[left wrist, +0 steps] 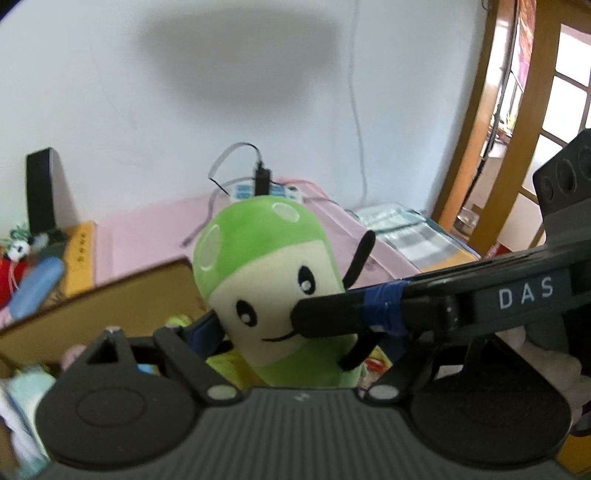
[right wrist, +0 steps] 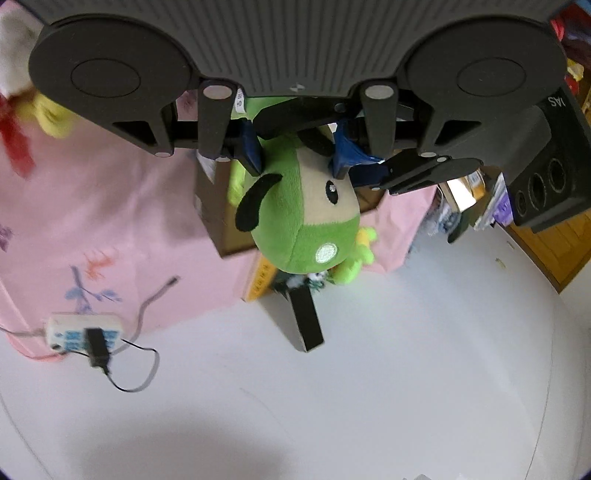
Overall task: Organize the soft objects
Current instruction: 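Carry the green mushroom plush over the box and lower it inside, then open the right gripper to release the mushroom plush in the box, then move the right gripper back to the remaining cloths on the sheet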
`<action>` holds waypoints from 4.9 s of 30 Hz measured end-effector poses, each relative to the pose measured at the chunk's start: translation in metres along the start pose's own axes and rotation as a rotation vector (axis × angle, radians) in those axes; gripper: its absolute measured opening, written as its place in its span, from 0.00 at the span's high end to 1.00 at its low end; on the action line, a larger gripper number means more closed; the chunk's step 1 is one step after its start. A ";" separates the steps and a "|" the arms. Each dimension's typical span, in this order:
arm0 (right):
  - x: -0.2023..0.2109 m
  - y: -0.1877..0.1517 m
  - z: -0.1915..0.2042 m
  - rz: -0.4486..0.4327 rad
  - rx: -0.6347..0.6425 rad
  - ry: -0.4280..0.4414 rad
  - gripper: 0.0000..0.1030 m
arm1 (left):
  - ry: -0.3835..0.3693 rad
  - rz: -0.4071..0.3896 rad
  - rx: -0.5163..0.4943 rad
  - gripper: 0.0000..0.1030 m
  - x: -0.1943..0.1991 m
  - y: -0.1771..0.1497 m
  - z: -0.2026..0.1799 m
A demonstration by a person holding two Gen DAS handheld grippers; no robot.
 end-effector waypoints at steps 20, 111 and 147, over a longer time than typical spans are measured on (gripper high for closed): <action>-0.150 0.020 -0.001 0.201 -0.133 -0.155 0.77 | -0.042 0.226 0.295 0.19 -0.074 -0.017 0.151; -0.045 -0.073 0.013 0.034 -0.032 -0.206 0.73 | 0.482 0.220 0.117 0.15 0.019 -0.068 0.012; 0.041 -0.104 -0.114 0.022 -0.184 -0.368 0.73 | 0.112 0.408 0.040 0.15 -0.107 -0.102 -0.110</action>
Point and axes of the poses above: each gripper's, at about its wrist camera, not at the fingertips, and x roughly against the way its jaws point, z to its left, y to its top, the point moved 1 cm from there along -x, roughly the way its jaws point, and after that the axes turned 3 degrees about z, right-handed, at the moved point
